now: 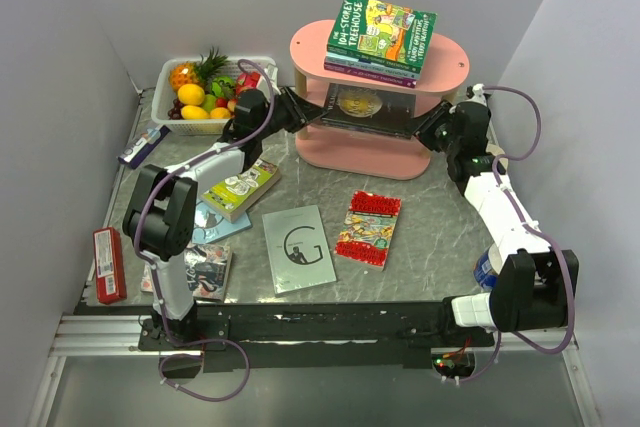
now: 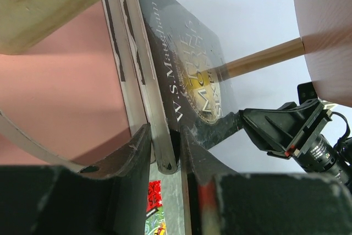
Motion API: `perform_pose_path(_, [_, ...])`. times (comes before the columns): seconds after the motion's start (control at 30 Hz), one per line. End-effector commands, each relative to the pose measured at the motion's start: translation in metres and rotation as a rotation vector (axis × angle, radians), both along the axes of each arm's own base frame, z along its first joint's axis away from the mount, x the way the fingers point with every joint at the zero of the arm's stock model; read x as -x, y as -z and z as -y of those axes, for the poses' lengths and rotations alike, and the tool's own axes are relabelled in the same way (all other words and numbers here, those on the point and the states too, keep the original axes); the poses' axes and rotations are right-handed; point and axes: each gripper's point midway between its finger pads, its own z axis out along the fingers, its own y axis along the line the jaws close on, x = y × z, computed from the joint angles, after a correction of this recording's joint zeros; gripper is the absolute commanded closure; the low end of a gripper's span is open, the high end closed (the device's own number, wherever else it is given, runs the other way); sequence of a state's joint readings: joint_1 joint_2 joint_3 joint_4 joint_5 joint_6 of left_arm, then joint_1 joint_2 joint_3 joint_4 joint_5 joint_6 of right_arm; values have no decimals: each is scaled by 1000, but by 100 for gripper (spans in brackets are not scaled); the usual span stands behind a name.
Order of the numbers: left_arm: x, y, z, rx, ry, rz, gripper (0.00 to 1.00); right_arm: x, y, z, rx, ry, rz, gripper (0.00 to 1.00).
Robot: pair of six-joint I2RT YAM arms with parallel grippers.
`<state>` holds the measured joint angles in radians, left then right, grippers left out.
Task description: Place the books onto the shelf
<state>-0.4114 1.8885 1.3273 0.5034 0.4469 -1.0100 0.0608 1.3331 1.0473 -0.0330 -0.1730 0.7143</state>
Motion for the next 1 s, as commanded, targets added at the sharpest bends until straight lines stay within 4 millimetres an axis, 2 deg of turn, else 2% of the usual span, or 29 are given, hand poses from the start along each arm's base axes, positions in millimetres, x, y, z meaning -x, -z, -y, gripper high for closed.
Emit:
perform_pose_path(0.0, [25,-51,20,29,94,134,73,-11,-34,4,6,10,94,68])
perform_pose_path(0.63, [27,-50,31,25,125,133,72,-10,-26,8,7,21,77,68])
perform_pose_path(0.97, [24,-50,23,7,95,135,69,-9,-24,24,31,70,53,56])
